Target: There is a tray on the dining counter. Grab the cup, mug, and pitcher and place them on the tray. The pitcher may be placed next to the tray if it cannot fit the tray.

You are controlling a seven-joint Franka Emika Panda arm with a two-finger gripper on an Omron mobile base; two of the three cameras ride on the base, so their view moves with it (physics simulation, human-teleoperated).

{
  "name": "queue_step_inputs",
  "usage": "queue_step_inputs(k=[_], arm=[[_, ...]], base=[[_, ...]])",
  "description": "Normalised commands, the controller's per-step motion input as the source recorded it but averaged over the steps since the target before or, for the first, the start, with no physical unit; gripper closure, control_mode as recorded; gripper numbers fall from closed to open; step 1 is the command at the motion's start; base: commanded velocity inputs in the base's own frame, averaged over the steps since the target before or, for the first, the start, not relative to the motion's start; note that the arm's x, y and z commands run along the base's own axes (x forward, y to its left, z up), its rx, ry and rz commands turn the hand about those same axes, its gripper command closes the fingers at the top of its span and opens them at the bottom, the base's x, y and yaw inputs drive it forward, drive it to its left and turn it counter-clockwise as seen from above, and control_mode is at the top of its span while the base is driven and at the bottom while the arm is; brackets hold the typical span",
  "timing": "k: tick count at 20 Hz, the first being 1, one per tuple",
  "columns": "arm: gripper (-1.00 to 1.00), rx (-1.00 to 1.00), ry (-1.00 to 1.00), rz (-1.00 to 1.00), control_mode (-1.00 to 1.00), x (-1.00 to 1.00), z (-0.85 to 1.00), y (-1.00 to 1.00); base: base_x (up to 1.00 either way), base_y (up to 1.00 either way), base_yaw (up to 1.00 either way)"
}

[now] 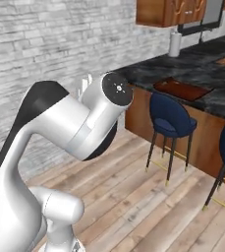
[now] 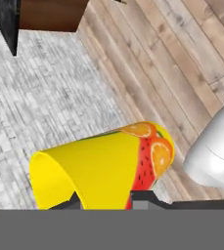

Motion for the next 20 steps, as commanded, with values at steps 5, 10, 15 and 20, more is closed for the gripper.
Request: queue_step_inputs(k=[5,10,15,20], arm=[[1.00,0.00,0.00,0.00,1.00,0.00,0.00,0.00],[1.00,0.00,0.00,0.00,1.00,0.00,0.00,0.00],[1.00,0.00,0.00,0.00,1.00,0.00,0.00,0.00],[1.00,0.00,0.00,0.00,1.00,0.00,0.00,0.00]], base=[[0.68,0.34,-0.53],[0.67,0.37,-0.53],[0.66,0.38,-0.50],[0.67,0.53,-0.41]])
